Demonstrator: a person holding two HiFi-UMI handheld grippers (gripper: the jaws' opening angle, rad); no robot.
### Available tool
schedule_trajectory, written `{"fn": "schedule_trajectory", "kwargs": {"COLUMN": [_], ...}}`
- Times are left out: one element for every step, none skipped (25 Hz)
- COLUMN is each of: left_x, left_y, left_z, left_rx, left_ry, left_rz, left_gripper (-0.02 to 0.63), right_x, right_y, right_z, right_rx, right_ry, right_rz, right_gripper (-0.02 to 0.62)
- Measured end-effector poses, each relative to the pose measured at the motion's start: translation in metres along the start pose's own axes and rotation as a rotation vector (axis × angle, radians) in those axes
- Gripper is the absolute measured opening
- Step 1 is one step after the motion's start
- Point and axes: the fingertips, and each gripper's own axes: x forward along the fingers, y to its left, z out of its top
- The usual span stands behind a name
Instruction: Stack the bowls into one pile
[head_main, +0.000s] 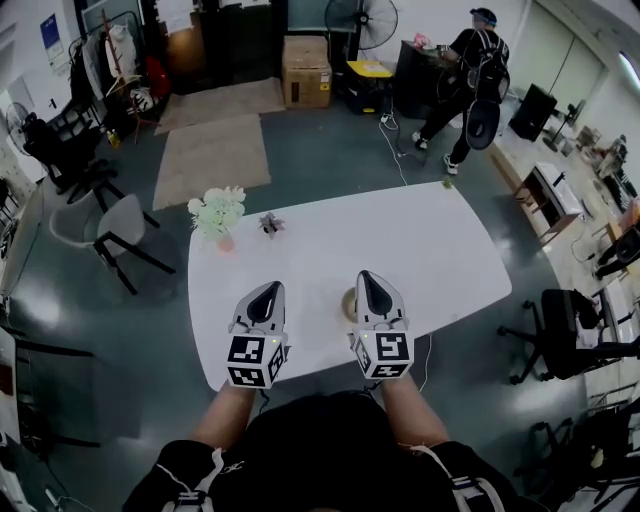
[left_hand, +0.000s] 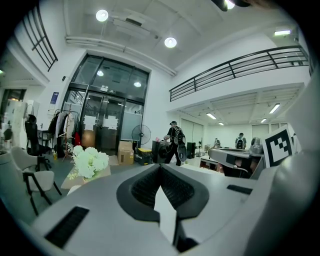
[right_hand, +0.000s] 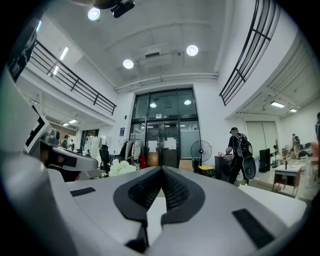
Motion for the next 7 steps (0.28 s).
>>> {"fn": "schedule_trajectory", "kwargs": {"left_x": [-0.001, -0.002, -0.004, -0.006, -0.008, -0.010, -0.012], "left_y": [0.001, 0.002, 0.002, 0.003, 0.004, 0.005, 0.006], "left_z": [0.001, 0.001, 0.002, 0.002, 0.001, 0.000, 0.000], "left_rx": [0.000, -0.001, -0.001, -0.002, -0.003, -0.005, -0.007], "left_ry": [-0.002, -0.004, -0.006, -0.006, -0.005, -0.004, -0.004], "left_rz": [0.000, -0.001, -0.002, -0.003, -0.003, -0.004, -0.005], "left_gripper": [0.014, 0.014, 0.014, 0.014, 0.014, 0.014, 0.014], "right_x": [0.000, 0.000, -0.001, -0.001, -0.002, -0.002, -0.003], "right_y": [0.002, 0.003, 0.005, 0.007, 0.010, 0.013, 0.015], "right_z": [0.000, 0.001, 0.002, 0.003, 0.003, 0.003, 0.004], "right_rx": [-0.001, -0.003, -0.005, -0.006, -0.007, -0.008, -0.009], "right_ry": [0.000, -0.001, -0.002, -0.001, -0.001, 0.001, 0.002], "right_rz": [-0.001, -0.001, -0.001, -0.001, -0.001, 0.000, 0.001], "right_gripper": [0.014, 0.014, 0.014, 0.014, 0.014, 0.014, 0.014]}}
